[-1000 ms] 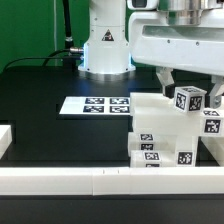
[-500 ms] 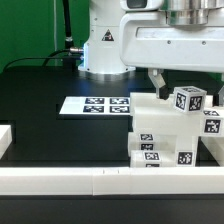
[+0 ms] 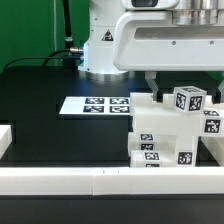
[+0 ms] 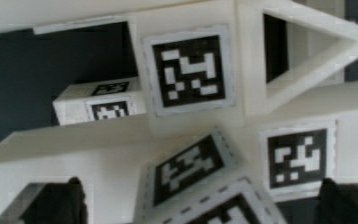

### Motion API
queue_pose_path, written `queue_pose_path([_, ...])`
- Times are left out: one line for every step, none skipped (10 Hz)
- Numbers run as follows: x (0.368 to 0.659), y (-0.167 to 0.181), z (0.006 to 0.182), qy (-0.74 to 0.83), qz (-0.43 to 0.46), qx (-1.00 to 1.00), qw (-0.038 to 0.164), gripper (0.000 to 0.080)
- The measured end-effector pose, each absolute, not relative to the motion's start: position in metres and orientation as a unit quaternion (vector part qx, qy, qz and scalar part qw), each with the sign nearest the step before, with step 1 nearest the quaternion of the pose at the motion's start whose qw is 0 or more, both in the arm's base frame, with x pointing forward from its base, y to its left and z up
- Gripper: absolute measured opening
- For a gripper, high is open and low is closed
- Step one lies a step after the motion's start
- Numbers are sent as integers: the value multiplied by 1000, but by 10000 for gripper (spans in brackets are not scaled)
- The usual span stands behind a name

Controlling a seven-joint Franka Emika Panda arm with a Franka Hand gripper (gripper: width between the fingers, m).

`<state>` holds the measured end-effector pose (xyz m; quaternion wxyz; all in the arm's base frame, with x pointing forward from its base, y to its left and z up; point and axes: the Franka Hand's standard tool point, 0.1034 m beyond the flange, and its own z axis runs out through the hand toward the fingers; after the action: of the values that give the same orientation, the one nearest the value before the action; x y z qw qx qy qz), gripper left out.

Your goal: Assemble chair

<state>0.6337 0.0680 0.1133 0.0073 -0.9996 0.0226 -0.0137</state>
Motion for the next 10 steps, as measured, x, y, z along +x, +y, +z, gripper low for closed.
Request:
queue_pose_path([634,68,113,-20,-14,-1000,1,649])
queue_pose_path([633,68,113,-46,-14,-999,1,649])
queue_pose_path([633,67,113,-50,-14,-999,1,649])
queue_pose_path([633,67,112,-50,-13,-999,1,559])
queue_pose_path([633,67,112,-50,-13,-999,1,559])
queue_pose_path([633,67,113,-50,-13,-999,1,379])
queue_pose_path([633,67,112,-49,-13,-999,1,279])
queue_pose_path([633,67,112,-37,-13,-999,2,279])
queue_pose_path([633,67,112,-38,-13,-999,2,280])
queue_pose_path([633,67,112,-37,-13,-999,2,280])
